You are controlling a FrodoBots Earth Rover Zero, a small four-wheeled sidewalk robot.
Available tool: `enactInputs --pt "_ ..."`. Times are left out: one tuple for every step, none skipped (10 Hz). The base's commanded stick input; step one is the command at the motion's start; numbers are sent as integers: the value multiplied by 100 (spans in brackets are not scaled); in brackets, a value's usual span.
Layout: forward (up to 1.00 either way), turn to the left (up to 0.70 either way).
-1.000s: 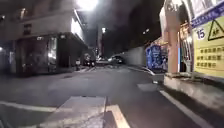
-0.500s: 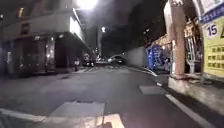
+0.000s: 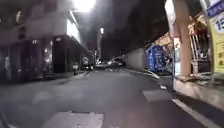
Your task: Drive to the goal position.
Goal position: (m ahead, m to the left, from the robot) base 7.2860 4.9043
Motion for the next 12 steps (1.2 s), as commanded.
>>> enactInputs --pt "45 0" --pt "45 0" --pt "45 0" --pt "45 0" --pt "45 0" --pt "45 0" --pt "45 0" --pt "45 0" --pt "45 0" --pt "45 0" --pt "45 0" --pt "45 0"
